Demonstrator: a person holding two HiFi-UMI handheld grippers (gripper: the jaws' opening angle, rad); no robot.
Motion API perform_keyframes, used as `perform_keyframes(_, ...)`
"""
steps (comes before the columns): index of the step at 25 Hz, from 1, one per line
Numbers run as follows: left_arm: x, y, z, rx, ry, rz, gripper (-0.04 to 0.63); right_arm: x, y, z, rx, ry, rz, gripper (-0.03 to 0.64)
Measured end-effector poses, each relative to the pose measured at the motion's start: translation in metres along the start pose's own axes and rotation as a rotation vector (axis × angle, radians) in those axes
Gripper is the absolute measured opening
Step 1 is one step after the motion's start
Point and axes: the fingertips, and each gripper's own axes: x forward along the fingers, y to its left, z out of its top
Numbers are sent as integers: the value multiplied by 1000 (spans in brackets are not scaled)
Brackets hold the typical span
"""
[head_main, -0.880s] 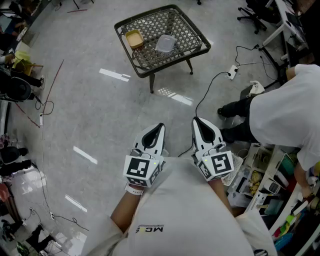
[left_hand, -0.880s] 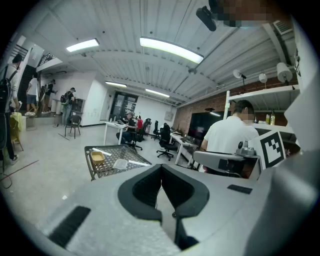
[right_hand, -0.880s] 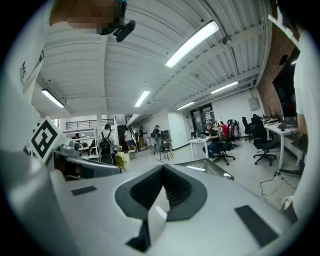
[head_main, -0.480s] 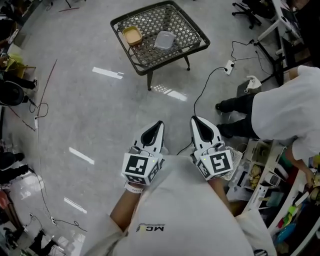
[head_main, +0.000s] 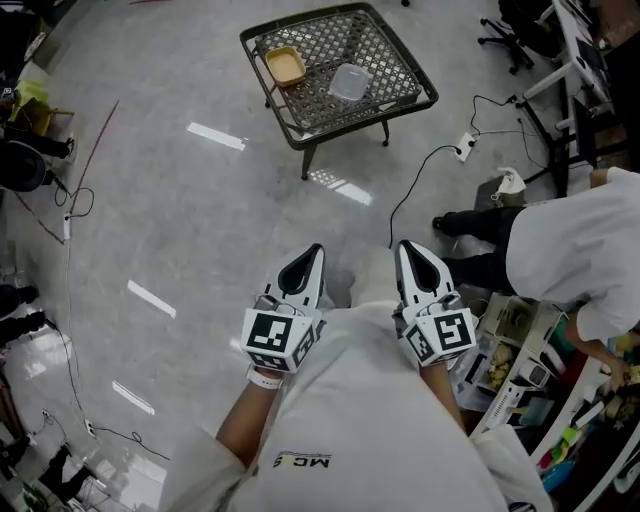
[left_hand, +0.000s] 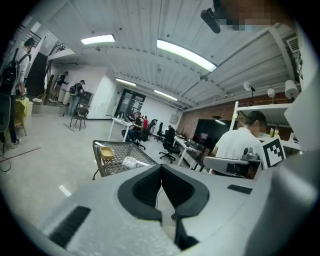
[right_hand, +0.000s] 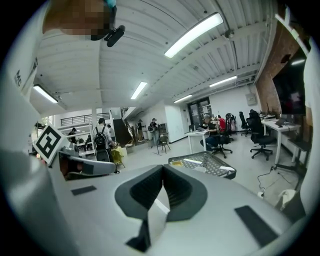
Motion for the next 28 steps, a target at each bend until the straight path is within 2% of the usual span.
perform_keyframes(6,31,28,7,-34,21,31,25,54,-13,8,25,0,27,18)
perform_keyframes(9,62,39,23,-5,45,32,25,86,-28,17,56,-2,57,18)
perform_keyframes(13,122,52,57,40,63,32,25,138,-76,30,87,6,70,18)
perform_keyframes(18,194,80,116,89,77,68,25,209,-142,77,97,-37,57,18)
perform_keyframes(21,237,88,134,79,88,100,26,247,-178,92,122,-50,55,18)
perform_keyframes(25,288,91,143,95,92,143,26,290,-214,97,125,-31,121,18)
perform_keyframes(28,309,93,151,114,90,161,26,313,-221,97,149,11,193,18)
